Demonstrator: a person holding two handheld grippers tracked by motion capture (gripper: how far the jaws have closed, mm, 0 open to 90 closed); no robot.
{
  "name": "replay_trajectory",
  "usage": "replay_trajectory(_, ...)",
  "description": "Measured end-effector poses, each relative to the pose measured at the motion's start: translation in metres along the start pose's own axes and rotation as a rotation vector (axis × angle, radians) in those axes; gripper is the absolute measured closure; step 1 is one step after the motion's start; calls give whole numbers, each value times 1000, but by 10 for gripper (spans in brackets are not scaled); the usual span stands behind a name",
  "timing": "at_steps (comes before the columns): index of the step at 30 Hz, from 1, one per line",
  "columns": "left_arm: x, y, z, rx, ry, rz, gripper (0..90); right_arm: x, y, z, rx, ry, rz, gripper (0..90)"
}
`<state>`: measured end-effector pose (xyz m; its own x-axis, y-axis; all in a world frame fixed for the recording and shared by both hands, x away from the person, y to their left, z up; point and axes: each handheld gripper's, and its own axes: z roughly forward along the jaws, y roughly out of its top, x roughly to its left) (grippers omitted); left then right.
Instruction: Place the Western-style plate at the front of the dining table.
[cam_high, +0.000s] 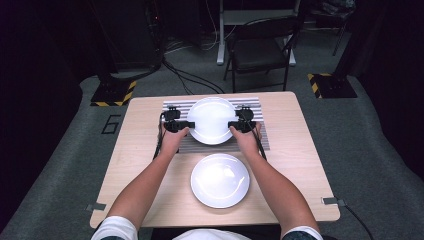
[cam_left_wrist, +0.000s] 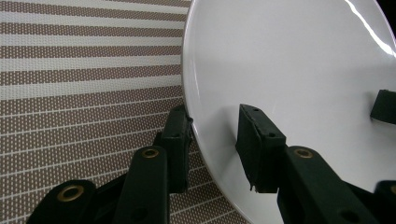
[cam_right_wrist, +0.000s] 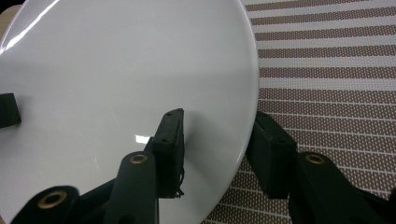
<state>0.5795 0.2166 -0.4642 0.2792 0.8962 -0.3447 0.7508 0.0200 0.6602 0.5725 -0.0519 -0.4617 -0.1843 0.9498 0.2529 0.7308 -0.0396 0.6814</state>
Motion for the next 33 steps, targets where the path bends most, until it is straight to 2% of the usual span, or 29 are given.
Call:
replay_trajectory(12, 2, -1, 10, -6, 7, -5, 648, -3, 1, 10, 9, -9, 4, 578)
replay_trajectory(16, 1, -3, 14, 3, 21, 10, 647, -4, 0, 14, 13, -28, 10, 578)
replay_trajectory(19, 2, -3, 16, 10, 25, 2, 647, -4, 0, 16, 19, -33, 10, 578)
replay_trajectory(33, 2, -4, 23, 27, 74, 19, 647, 1, -3, 24, 40, -70, -25, 575)
